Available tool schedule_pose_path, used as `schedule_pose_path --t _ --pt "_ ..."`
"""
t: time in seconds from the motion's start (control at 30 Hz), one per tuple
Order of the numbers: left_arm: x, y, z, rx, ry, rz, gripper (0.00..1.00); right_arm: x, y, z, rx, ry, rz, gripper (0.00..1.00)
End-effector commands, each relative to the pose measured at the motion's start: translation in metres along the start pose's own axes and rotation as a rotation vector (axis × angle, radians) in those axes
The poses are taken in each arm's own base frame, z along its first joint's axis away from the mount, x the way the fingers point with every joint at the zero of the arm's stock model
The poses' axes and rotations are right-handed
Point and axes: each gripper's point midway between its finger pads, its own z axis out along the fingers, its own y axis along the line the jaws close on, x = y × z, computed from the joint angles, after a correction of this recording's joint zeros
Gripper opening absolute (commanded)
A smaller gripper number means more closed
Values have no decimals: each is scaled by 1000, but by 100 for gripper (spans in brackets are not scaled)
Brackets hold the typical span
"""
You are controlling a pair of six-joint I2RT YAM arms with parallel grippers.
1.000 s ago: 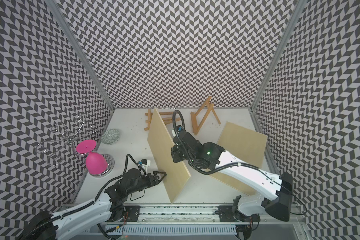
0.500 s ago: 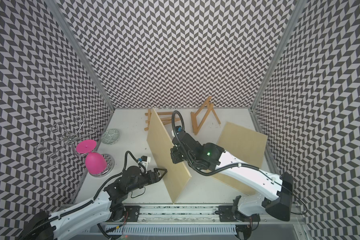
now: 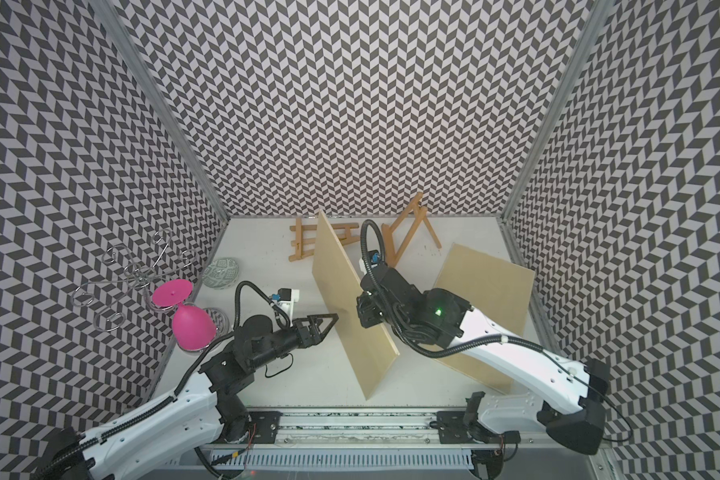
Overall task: Assemble the easel
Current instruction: Pick up the drawing board from the center of the board, then move the easel to the center of the board.
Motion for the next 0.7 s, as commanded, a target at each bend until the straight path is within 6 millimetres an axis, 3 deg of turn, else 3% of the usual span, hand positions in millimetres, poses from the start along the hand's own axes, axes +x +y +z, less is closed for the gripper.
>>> schedule_pose_path --t 0.0,0.17,0.27,0.67 --pt "-22 -26 -4 56 -60 18 100 -92 17 -62 -131 -373 109 0" --pt "-51 -54 -13 124 -162 10 100 -114 13 -86 -132 -433 134 0" --pt "-66 -61 -14 119 -212 -7 100 -130 8 -102 -122 -474 156 0" --pt "-104 -94 9 130 -260 -61 100 -193 -58 -132 61 -606 203 0"
